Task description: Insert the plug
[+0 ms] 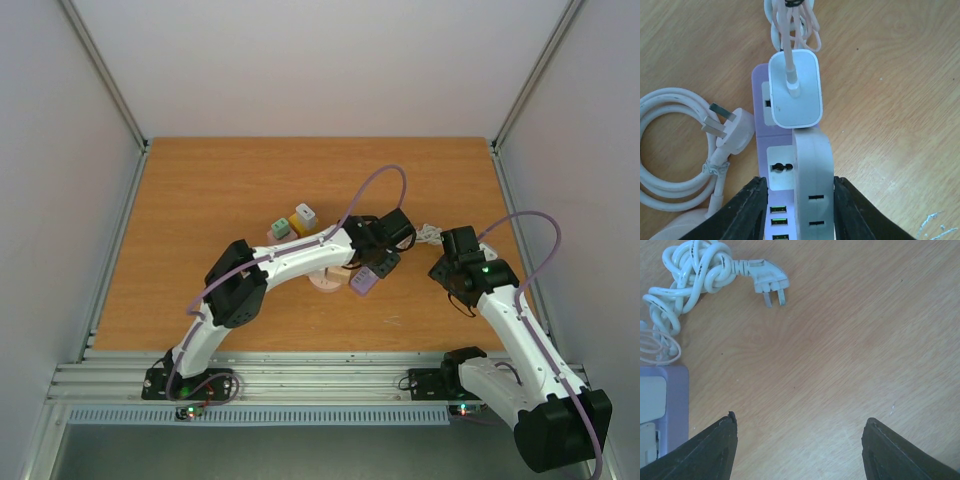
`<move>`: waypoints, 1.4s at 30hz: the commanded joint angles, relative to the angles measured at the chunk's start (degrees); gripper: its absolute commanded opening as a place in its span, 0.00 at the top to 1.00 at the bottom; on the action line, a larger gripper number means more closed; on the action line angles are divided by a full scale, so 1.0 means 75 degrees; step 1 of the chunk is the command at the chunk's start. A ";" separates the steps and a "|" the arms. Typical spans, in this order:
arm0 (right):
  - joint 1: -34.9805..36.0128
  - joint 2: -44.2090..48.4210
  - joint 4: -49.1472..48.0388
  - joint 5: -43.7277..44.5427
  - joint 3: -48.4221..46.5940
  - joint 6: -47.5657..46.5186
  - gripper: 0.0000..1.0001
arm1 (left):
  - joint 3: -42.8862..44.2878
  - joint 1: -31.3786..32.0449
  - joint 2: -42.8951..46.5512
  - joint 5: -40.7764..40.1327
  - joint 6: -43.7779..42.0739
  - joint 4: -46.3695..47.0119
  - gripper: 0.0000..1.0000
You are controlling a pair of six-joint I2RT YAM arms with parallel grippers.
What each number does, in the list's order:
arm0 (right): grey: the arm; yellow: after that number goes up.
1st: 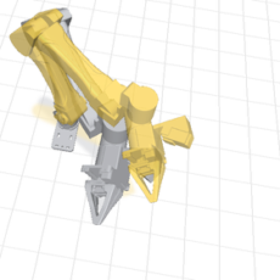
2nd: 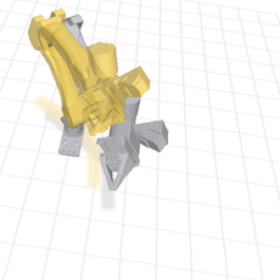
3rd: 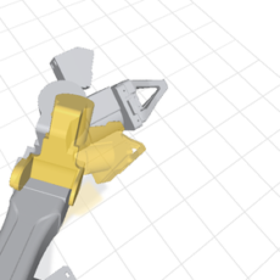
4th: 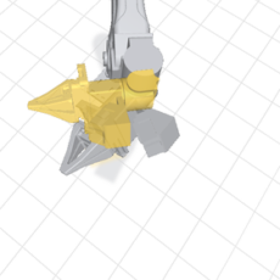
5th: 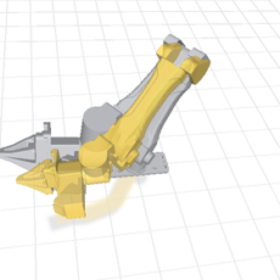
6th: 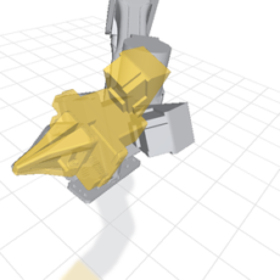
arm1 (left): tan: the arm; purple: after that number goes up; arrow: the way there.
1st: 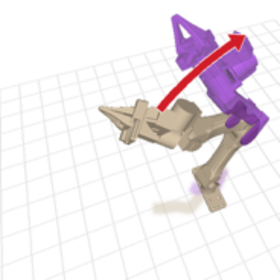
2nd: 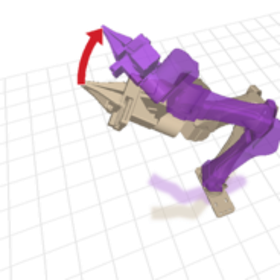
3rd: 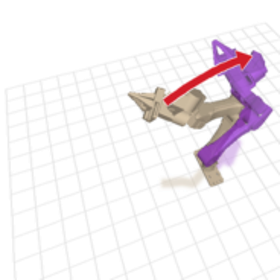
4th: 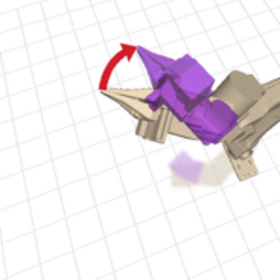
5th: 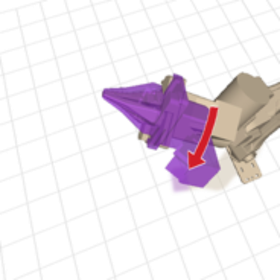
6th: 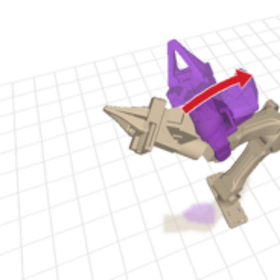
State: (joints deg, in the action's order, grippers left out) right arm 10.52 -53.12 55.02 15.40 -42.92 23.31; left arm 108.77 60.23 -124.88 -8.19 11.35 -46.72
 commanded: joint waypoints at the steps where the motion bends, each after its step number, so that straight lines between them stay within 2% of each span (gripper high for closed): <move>1: -0.0044 0.0066 0.0047 -0.0023 -0.0120 0.0033 0.31 | 0.0110 0.0009 0.0061 0.0133 -0.0081 -0.0106 0.62; 5: -0.0040 0.0075 0.0027 -0.0055 -0.0098 0.0012 0.31 | 0.0087 0.0009 -0.0105 0.0203 -0.0113 -0.0179 0.58; 9: -0.0043 0.0087 0.0024 -0.0061 -0.0096 -0.0004 0.31 | 0.0080 0.0009 -0.0273 0.0158 -0.0126 -0.0149 0.67; 16: -0.0044 0.0101 0.0015 -0.0067 -0.0102 -0.0041 0.31 | 0.0218 0.0009 -0.0546 0.0075 -0.0201 -0.0208 0.69; 28: -0.0044 0.0135 0.0043 -0.0017 -0.0079 -0.0040 0.31 | 0.0605 0.0008 -0.1099 -0.0063 -0.0199 -0.0786 0.99; 35: -0.0037 0.0187 0.0081 0.0015 -0.0082 -0.0044 0.31 | 0.1326 0.0009 -0.1719 -0.0108 -0.0114 -0.1829 1.00; 42: -0.0043 0.0214 0.0105 0.0061 -0.0073 -0.0053 0.31 | 0.1598 -0.0009 -0.2127 0.0010 -0.0109 -0.2130 0.99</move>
State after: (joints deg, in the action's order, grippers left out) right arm 10.52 -52.42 55.02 14.79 -42.92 23.09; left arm 120.53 60.25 -135.44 -9.30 10.28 -56.62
